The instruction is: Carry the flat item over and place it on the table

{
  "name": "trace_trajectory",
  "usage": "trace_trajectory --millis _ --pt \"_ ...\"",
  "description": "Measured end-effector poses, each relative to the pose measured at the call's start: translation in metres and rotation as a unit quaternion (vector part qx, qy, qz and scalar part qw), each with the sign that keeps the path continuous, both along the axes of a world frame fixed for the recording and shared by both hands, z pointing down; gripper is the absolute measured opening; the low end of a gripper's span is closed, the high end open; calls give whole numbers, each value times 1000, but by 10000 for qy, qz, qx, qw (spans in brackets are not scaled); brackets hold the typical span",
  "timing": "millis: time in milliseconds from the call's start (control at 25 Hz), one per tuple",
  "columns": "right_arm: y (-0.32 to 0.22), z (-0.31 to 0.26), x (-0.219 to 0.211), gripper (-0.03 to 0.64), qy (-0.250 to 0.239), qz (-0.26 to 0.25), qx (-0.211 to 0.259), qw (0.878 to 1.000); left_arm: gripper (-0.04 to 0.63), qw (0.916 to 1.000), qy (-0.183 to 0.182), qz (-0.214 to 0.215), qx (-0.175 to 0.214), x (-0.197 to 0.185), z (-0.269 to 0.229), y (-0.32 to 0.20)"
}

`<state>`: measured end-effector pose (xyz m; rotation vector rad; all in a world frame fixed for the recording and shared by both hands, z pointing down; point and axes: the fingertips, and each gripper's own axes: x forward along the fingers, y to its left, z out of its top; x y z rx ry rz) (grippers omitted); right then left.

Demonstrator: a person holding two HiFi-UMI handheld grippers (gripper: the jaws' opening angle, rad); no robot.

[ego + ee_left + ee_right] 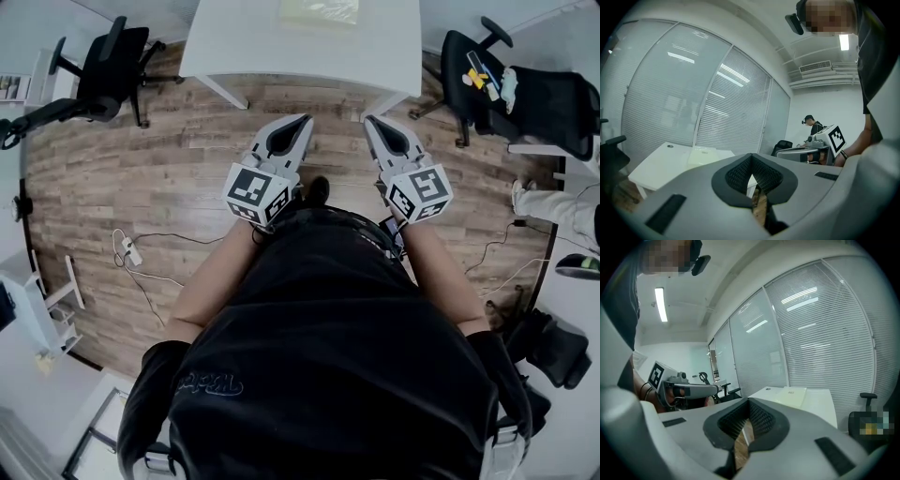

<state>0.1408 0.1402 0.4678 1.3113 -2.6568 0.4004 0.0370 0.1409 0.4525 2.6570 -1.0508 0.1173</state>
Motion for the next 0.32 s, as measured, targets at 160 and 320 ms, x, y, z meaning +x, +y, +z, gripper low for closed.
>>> trace_trajectory --millis 160,320 --pt "-3 1 -1 21 -48 -17 -15 10000 14 10000 -12 -24 18 1 -2 -7" --pt "-5 1 2 21 -71 -27 -29 10000 14 10000 -1 -43 6 4 -4 -12"
